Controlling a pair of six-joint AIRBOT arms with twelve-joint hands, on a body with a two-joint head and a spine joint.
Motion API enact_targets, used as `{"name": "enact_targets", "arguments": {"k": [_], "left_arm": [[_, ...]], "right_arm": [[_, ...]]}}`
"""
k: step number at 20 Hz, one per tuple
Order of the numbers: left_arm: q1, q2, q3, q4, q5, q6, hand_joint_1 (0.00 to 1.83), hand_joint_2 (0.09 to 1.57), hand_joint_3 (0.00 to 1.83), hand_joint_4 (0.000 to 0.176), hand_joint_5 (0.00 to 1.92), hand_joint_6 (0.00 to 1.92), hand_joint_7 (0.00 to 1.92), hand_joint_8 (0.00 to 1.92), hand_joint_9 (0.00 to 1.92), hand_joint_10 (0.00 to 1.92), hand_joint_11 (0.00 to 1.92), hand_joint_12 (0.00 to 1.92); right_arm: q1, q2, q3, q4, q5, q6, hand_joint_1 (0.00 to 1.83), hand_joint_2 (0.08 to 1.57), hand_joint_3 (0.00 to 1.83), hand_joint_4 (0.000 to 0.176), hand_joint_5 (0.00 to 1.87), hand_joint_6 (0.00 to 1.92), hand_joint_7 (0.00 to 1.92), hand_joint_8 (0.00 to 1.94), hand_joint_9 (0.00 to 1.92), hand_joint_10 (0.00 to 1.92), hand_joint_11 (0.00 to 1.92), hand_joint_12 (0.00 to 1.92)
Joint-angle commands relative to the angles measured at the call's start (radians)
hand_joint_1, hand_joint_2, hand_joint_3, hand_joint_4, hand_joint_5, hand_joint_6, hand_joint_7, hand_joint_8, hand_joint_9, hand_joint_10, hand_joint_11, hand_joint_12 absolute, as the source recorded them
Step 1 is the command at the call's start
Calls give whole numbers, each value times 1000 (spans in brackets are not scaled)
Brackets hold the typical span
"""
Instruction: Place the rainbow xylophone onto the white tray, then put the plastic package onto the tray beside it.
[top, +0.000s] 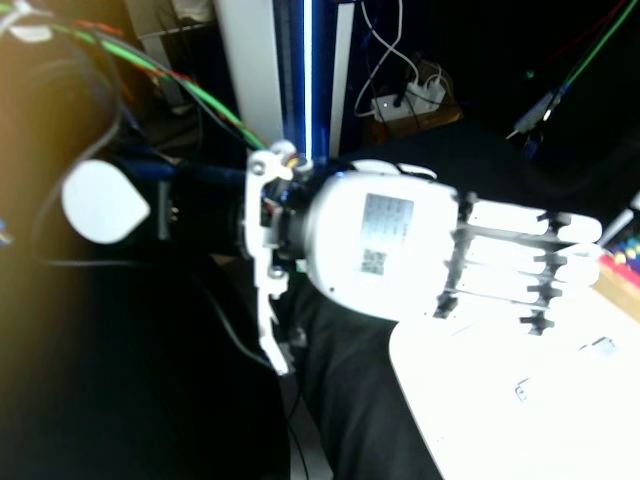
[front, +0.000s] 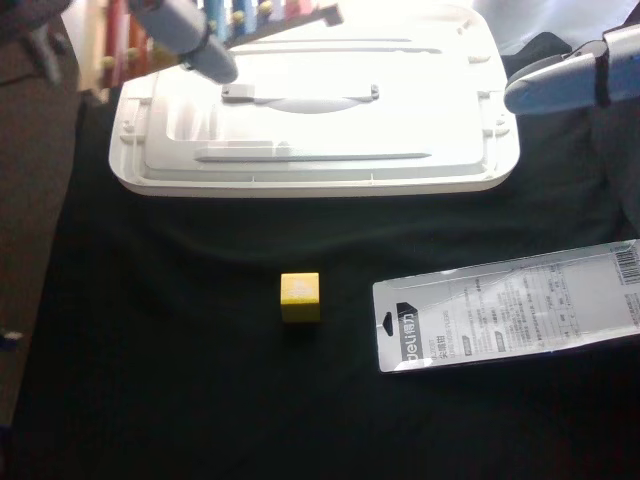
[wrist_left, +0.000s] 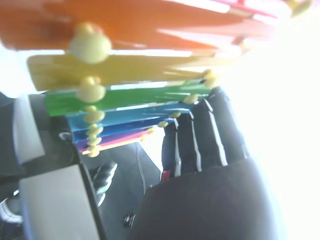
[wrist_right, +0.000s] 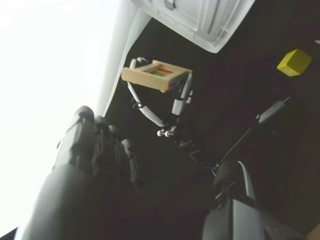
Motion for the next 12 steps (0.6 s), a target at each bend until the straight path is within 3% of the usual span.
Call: {"name": "enact_targets", "arguments": {"k": [1,2,4,5,7,8,9,10,11,12], "left_arm": [[-12,-19,15,-28,-92,-10,1149,1022,0,0,562,471,578,685,515,908,342,1264],[-8,-35,36,-41,-102,-10,1129,1044,1,0,626,401,562,650,479,817,241,1278],[15,-67,84,-119,-131,-10,1151,1075,2,0,666,294,630,592,566,721,313,1222],[33,-90,119,-176,-145,-11,1191,1069,0,0,683,268,645,566,596,699,361,1182],[57,-129,183,-198,-146,-46,1178,1055,0,0,688,209,643,497,605,573,272,1037],[63,-137,195,-198,-143,-56,1220,1022,0,0,707,195,658,552,582,485,118,1070],[70,-142,202,-198,-134,-58,1257,1019,0,0,717,180,663,730,597,388,23,1044],[78,-148,209,-202,-128,-60,1317,1133,6,0,703,168,799,1140,624,381,4,1172],[84,-155,217,-207,-127,-60,1330,1158,2,0,714,169,826,1227,627,367,0,1082],[94,-165,228,-222,-123,-60,1292,1090,0,0,706,150,649,847,627,304,3,1021]], "right_arm": [[12,-6,7,64,98,3,620,890,0,62,9,2,53,11,2,1,0,0],[12,-13,11,64,106,3,623,891,0,66,7,1,49,8,0,0,0,0],[12,-28,20,64,117,3,641,879,0,76,13,3,43,4,1,0,0,0],[12,-34,25,64,121,3,677,877,0,66,24,7,31,0,0,0,0,0],[12,-49,31,64,129,3,701,881,0,56,21,4,28,3,0,0,0,0],[12,-51,31,64,133,3,716,877,0,54,22,3,32,4,0,0,0,0],[12,-55,31,64,137,3,735,876,0,57,21,2,12,0,0,0,0,0],[12,-57,31,64,139,3,717,861,0,57,27,4,31,9,2,1,6,2],[12,-58,31,64,139,3,696,861,0,50,29,4,45,12,17,7,27,12],[12,-59,31,64,140,3,709,860,0,60,35,5,61,16,35,12,48,21]]}}
